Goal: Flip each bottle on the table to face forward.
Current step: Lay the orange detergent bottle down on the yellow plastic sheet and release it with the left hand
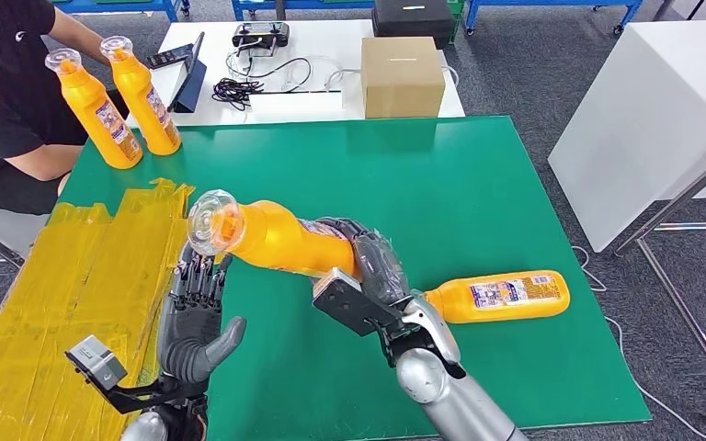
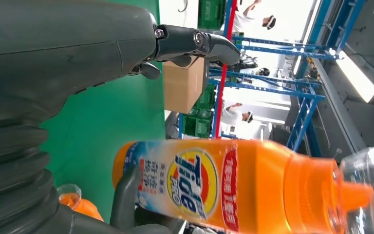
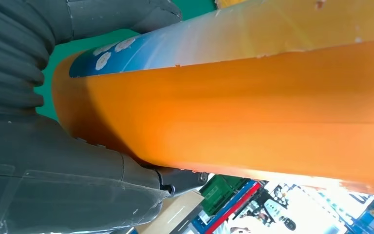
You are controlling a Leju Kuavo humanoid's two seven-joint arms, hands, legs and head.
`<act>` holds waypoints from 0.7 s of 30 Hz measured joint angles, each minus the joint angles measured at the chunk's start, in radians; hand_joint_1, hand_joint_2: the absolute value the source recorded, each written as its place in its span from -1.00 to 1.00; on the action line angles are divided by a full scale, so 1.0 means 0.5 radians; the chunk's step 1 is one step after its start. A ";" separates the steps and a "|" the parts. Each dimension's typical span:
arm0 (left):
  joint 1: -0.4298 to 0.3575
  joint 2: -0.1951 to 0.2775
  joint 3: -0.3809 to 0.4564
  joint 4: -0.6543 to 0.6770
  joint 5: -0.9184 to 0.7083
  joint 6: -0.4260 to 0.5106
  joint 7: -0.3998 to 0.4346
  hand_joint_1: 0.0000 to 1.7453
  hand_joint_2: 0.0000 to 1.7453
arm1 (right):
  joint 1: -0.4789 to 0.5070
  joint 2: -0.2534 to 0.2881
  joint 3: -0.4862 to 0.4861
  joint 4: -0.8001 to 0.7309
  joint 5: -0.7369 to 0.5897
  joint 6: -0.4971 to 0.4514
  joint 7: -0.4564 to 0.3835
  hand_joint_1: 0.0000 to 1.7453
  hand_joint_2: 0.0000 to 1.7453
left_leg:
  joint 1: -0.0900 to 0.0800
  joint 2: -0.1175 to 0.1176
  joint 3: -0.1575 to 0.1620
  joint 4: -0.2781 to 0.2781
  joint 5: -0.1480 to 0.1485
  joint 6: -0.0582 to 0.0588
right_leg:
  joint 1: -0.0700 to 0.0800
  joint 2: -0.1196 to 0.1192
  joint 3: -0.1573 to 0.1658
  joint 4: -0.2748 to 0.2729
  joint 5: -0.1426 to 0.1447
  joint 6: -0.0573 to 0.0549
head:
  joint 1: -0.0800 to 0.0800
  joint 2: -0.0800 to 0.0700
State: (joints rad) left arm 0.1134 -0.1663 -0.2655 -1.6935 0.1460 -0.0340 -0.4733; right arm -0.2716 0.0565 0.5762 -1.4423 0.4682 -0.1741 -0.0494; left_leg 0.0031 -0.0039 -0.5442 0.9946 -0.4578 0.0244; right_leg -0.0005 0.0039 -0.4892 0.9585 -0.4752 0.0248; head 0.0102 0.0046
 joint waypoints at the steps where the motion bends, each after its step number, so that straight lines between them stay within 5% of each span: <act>1: -0.005 -0.001 -0.001 0.003 0.001 -0.003 -0.001 -1.00 1.00 | -0.010 0.008 0.008 0.019 0.008 -0.006 0.007 1.00 1.00 | 0.000 0.000 0.000 0.000 0.000 0.000 | 0.000 0.000 0.000 0.000 0.000 0.000 | 0.000 0.000; 10: -0.025 -0.004 -0.004 0.012 0.001 0.003 -0.017 -1.00 1.00 | -0.040 0.051 0.059 0.103 0.068 -0.016 0.035 1.00 1.00 | 0.000 0.000 0.000 0.000 0.000 0.000 | 0.000 0.000 0.000 0.000 0.000 0.000 | 0.000 0.000; 21: -0.029 -0.019 0.022 0.012 0.031 0.043 -0.030 -1.00 1.00 | -0.112 0.168 0.340 0.340 0.362 -0.020 0.202 1.00 1.00 | 0.001 0.000 -0.003 0.000 0.001 -0.001 | 0.000 0.000 -0.003 0.000 0.000 0.000 | 0.000 0.000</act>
State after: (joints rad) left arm 0.0986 -0.1759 -0.2547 -1.6873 0.1616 -0.0126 -0.4884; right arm -0.3277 0.1407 0.7464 -1.2721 0.6491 -0.1840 0.0518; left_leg 0.0037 -0.0038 -0.5456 0.9946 -0.4575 0.0241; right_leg -0.0003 0.0039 -0.4905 0.9587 -0.4752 0.0247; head 0.0104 0.0046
